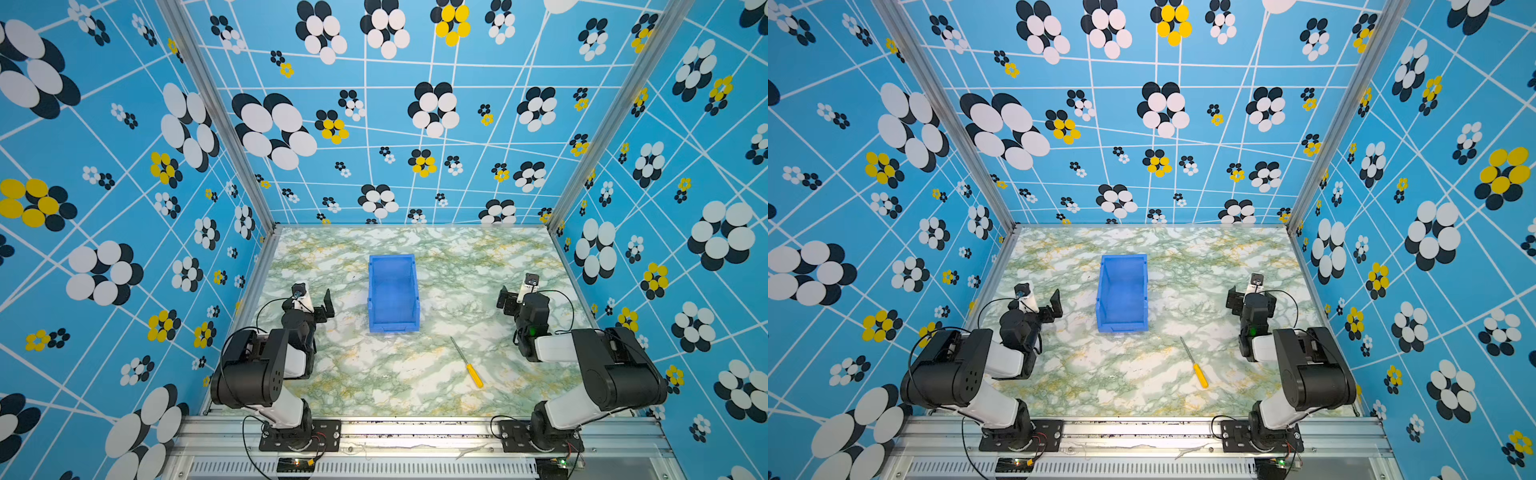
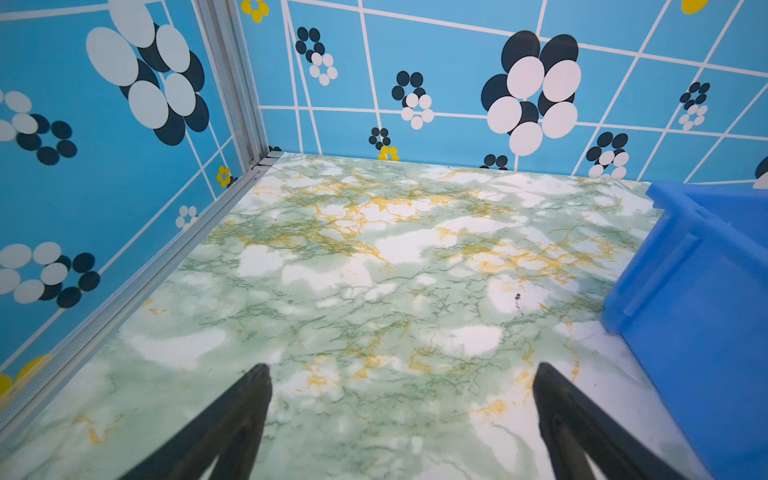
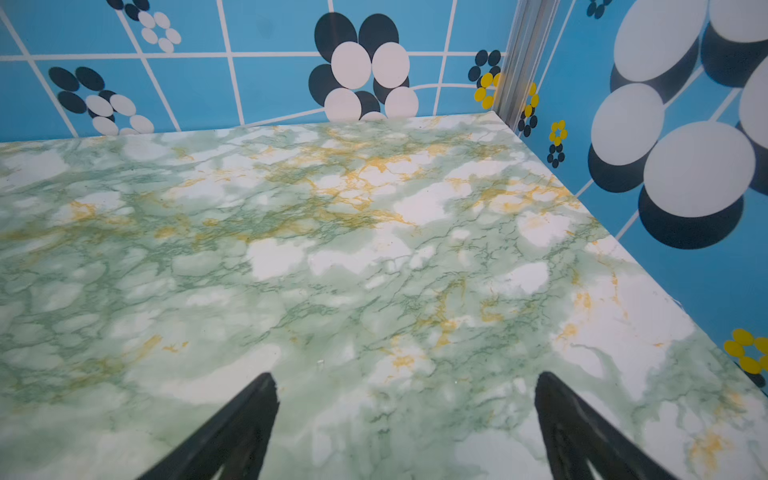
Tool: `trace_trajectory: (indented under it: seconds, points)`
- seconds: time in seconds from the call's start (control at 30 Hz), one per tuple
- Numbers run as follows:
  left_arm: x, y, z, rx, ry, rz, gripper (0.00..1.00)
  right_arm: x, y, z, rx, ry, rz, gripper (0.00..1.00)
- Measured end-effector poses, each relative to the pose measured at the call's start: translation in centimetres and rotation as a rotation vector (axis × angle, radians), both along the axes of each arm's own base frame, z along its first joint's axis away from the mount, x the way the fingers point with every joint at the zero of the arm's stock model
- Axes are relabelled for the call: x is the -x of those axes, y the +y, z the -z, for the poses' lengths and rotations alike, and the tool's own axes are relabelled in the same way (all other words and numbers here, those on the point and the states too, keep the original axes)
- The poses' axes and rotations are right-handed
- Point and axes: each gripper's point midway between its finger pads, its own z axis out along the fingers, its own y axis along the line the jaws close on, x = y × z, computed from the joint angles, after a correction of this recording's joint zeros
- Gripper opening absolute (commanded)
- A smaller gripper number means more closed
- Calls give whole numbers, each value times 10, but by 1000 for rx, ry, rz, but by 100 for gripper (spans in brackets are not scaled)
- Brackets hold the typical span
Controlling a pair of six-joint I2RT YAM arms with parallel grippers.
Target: Put the screwdriver in the bin
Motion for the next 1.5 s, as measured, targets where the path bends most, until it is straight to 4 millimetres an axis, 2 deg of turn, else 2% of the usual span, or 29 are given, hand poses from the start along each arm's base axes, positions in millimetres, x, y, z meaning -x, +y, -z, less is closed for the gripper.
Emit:
trace_trajectory:
  seconds: [1.27, 1.4, 1.5]
  points:
    - [-1, 0, 5, -6, 38, -15, 99, 2, -4, -1, 3, 6, 22, 99]
    - [-1, -5, -1, -10, 40, 9, 99, 6, -7, -18, 19, 16, 55, 99]
    - [-1, -11, -15, -19, 33, 44, 99, 5, -10, -54, -5, -1, 101, 99]
